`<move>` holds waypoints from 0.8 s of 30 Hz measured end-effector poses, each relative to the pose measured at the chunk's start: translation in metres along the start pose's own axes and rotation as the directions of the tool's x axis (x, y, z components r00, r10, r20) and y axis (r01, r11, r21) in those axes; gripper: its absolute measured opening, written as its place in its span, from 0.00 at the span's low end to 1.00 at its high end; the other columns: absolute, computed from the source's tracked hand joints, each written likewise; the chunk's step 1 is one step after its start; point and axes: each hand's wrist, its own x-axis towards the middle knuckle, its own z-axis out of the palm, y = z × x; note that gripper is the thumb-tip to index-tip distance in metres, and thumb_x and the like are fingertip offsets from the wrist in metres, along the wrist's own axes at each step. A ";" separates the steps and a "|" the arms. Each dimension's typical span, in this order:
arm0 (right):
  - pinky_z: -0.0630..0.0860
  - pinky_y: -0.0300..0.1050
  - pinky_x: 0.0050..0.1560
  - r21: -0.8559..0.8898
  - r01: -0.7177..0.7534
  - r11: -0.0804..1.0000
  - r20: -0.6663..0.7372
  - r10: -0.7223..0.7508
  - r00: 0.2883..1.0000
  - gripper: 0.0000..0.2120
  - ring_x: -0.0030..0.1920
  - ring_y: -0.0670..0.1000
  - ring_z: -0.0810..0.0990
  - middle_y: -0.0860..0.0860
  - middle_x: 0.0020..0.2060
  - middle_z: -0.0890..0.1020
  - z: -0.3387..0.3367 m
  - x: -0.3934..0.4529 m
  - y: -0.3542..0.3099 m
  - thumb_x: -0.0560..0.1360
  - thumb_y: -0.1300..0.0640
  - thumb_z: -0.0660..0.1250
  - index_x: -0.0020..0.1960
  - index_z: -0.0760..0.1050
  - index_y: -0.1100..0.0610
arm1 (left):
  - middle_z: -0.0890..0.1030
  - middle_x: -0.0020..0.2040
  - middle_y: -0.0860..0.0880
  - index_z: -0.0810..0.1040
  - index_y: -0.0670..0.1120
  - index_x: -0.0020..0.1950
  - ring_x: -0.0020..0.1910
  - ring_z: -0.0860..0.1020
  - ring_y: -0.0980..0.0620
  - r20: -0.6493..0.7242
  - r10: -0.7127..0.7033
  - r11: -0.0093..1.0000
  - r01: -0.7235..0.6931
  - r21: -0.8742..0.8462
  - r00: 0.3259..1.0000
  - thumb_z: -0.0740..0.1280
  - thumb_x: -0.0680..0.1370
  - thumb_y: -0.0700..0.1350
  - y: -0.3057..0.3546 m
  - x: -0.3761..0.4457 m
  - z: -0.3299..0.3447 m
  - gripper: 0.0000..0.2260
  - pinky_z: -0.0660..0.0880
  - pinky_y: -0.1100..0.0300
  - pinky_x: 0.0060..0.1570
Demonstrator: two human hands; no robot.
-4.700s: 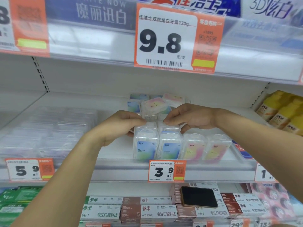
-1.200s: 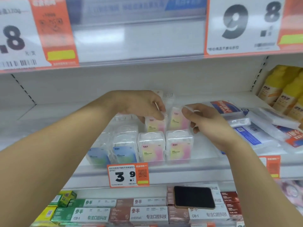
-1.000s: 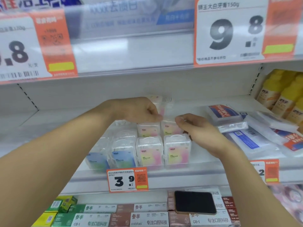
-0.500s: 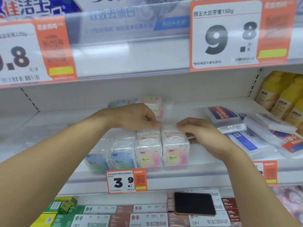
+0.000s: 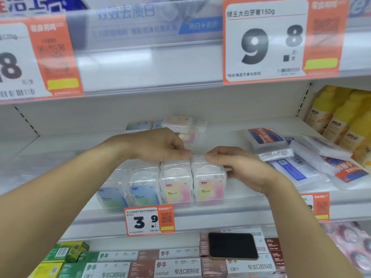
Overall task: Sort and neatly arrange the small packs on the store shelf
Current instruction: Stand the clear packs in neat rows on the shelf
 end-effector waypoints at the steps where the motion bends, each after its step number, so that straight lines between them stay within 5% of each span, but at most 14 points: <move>1: 0.75 0.46 0.49 -0.002 -0.002 1.000 0.016 0.002 1.000 0.14 0.49 0.49 0.82 0.47 0.44 0.85 0.000 0.000 0.000 0.68 0.44 0.70 0.48 0.82 0.52 | 0.78 0.36 0.50 0.82 0.46 0.47 0.34 0.74 0.57 0.011 0.001 1.000 -0.001 -0.002 1.000 0.63 0.76 0.62 0.000 -0.001 0.000 0.21 0.71 0.61 0.41; 9: 0.75 0.47 0.50 0.003 0.001 1.000 0.070 -0.001 0.998 0.12 0.45 0.49 0.82 0.46 0.41 0.85 0.001 0.001 0.000 0.69 0.47 0.69 0.47 0.81 0.53 | 0.82 0.49 0.42 0.82 0.44 0.51 0.48 0.80 0.47 0.021 -0.019 0.999 0.020 -0.031 1.000 0.63 0.76 0.64 0.003 -0.008 0.001 0.24 0.75 0.50 0.56; 14: 0.75 0.48 0.50 -0.010 0.001 1.000 0.063 -0.001 0.998 0.13 0.46 0.50 0.82 0.47 0.41 0.85 0.001 0.004 0.000 0.68 0.47 0.69 0.48 0.81 0.54 | 0.82 0.47 0.45 0.82 0.47 0.49 0.44 0.80 0.52 -0.002 -0.041 0.999 0.041 -0.021 0.999 0.62 0.76 0.65 0.004 -0.013 0.002 0.22 0.76 0.52 0.54; 17: 0.75 0.51 0.54 -0.028 -0.004 1.000 0.065 0.006 0.998 0.15 0.50 0.53 0.83 0.49 0.45 0.86 0.000 0.003 -0.001 0.68 0.46 0.69 0.50 0.81 0.54 | 0.82 0.50 0.48 0.81 0.50 0.51 0.50 0.80 0.52 -0.017 -0.029 0.999 0.029 -0.013 0.999 0.61 0.76 0.64 0.006 -0.018 0.001 0.20 0.76 0.52 0.58; 24: 0.76 0.50 0.59 -0.096 0.044 0.994 0.003 -0.044 0.999 0.31 0.56 0.51 0.82 0.48 0.53 0.85 -0.002 0.002 -0.006 0.62 0.33 0.67 0.57 0.81 0.51 | 0.81 0.53 0.62 0.81 0.58 0.53 0.55 0.76 0.64 -0.319 -0.206 0.970 0.149 -0.193 0.925 0.57 0.72 0.68 -0.032 -0.070 -0.016 0.21 0.70 0.66 0.53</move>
